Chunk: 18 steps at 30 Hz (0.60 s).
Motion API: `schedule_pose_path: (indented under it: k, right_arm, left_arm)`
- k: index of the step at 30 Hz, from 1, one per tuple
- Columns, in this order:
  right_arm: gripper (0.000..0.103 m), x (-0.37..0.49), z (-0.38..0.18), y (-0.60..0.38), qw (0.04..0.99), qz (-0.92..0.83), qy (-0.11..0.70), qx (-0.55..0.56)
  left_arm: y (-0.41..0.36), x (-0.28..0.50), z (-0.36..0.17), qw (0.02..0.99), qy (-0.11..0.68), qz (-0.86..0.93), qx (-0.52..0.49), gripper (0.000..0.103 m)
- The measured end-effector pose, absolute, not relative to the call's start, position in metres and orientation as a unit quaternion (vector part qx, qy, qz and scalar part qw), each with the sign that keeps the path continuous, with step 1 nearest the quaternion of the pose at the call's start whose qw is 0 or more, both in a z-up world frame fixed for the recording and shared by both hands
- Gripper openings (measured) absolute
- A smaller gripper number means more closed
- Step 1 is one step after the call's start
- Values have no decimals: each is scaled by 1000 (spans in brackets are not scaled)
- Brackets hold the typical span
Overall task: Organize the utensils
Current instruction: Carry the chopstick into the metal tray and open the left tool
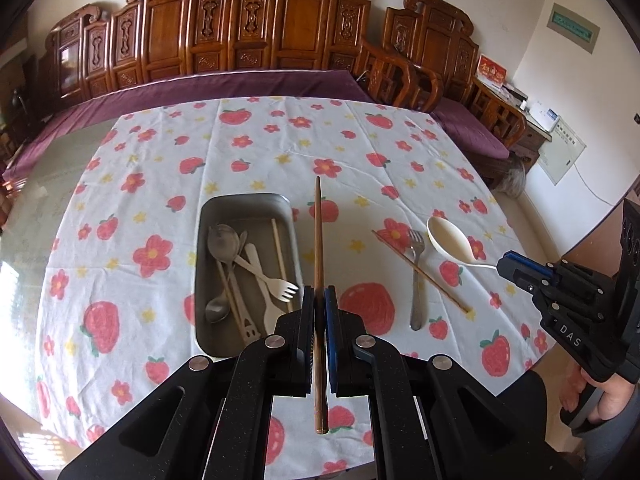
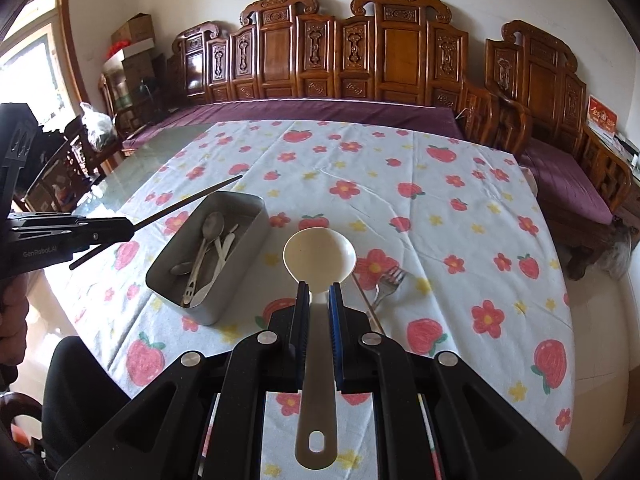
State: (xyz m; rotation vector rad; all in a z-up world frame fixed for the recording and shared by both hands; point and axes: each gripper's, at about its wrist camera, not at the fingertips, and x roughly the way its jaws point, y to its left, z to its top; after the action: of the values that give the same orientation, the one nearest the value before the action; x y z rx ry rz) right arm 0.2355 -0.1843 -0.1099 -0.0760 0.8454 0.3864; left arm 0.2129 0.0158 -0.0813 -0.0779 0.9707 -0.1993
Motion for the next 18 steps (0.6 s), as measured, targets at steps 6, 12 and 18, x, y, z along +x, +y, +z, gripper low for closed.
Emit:
schedule_pose_path:
  k: [6,12,18]
  right_arm:
    - [12,241,-117,-166,888,196,414,-45]
    - [12,254,-130,-147,879,208,424,-63]
    - [12,272,-137,-134,872,221,432,-64]
  left_arm:
    - [38,224,-98,877,468,-94,-45,4]
    - [52,245,-130,867,488,-84,-44,4]
    - [59,264,-160,857,508,-77,-29,4]
